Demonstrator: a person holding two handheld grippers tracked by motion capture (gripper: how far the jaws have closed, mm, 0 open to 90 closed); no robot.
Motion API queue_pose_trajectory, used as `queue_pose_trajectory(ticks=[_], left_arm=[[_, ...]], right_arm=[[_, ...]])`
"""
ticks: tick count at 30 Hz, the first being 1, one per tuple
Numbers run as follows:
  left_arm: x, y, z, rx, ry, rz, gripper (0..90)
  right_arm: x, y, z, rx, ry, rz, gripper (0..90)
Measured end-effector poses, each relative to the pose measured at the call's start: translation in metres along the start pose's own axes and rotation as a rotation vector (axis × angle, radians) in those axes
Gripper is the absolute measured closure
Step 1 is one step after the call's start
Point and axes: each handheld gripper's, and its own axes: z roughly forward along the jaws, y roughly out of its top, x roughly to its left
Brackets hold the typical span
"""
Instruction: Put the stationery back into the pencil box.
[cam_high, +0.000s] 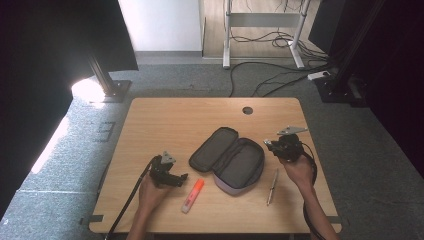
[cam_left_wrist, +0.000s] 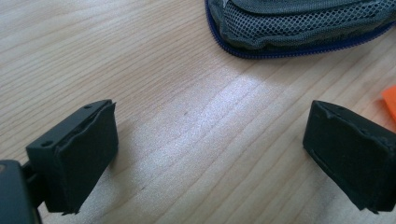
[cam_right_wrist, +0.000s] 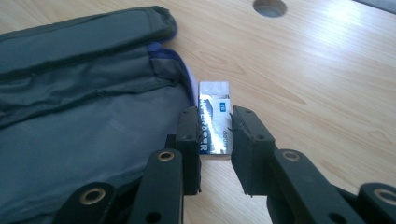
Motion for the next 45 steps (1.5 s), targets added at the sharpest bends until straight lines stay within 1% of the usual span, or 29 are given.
queue_pose_trajectory(ticks=[11, 25, 32, 37, 45], left_arm=[[0.0, 0.0, 0.0, 0.001, -0.001, 0.002, 3.1], [0.0, 0.0, 0.0, 0.0, -0.001, 0.001, 3.3], [0.0, 0.0, 0.0, -0.001, -0.001, 0.001, 3.4], [0.0, 0.0, 0.0, -0.001, -0.001, 0.001, 3.6], [0.0, 0.0, 0.0, -0.003, -0.002, 0.002, 3.9]], right_arm=[[0.021, 0.011, 0.008, 0.002, 0.035, -0.051, 71.7], [0.042, 0.012, 0.025, 0.019, 0.074, -0.092, 71.6], [0.047, 0.007, 0.036, 0.022, 0.073, -0.116, 71.5], [0.047, 0.002, 0.047, 0.044, 0.076, -0.122, 71.4], [0.045, -0.005, 0.058, 0.071, 0.061, -0.129, 71.2]])
